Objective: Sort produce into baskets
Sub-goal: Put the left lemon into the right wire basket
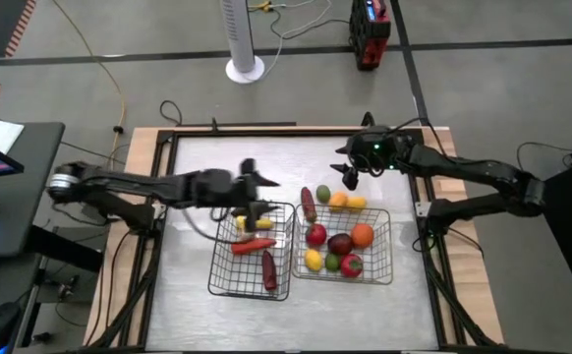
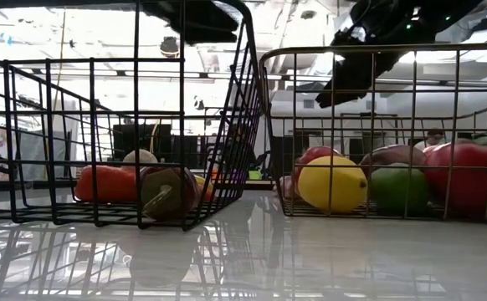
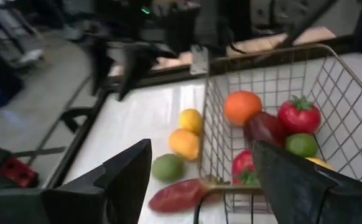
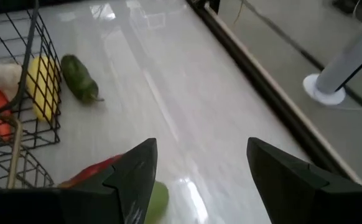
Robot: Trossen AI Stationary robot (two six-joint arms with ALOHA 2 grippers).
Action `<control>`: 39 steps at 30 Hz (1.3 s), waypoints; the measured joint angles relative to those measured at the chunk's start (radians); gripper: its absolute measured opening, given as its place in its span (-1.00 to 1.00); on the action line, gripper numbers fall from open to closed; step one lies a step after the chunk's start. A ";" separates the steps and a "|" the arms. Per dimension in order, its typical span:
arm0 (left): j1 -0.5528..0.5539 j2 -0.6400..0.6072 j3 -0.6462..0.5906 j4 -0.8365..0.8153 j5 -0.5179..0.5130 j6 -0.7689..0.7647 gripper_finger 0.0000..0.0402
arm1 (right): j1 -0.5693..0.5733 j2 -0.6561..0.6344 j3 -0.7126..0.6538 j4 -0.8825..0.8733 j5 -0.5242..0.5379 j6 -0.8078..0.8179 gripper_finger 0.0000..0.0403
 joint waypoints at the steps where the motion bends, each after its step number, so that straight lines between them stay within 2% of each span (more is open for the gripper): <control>1: -0.006 -0.044 -0.045 0.014 -0.021 -0.010 0.31 | 0.003 0.016 0.000 0.001 0.000 0.004 0.37; 5: -0.014 -0.203 -0.188 0.044 -0.097 -0.064 0.31 | 0.008 0.110 0.000 0.024 0.008 0.013 0.37; 9: -0.015 -0.315 -0.301 0.035 -0.114 -0.132 0.31 | 0.012 0.171 -0.001 -0.040 0.021 0.029 0.37; 17: -0.015 -0.479 -0.456 0.083 -0.214 -0.130 0.31 | 0.056 0.142 0.001 -0.188 -0.006 0.089 0.37; 24: -0.016 -0.512 -0.472 0.054 -0.229 -0.126 0.31 | 0.063 0.140 0.000 -0.384 -0.003 0.128 0.37; 32: -0.016 -0.511 -0.472 0.044 -0.231 -0.115 0.31 | 0.080 0.138 -0.082 -0.353 0.031 0.140 0.37; 39: -0.016 -0.511 -0.472 0.048 -0.232 -0.116 0.31 | 0.052 0.104 -0.120 -0.308 0.006 0.126 0.37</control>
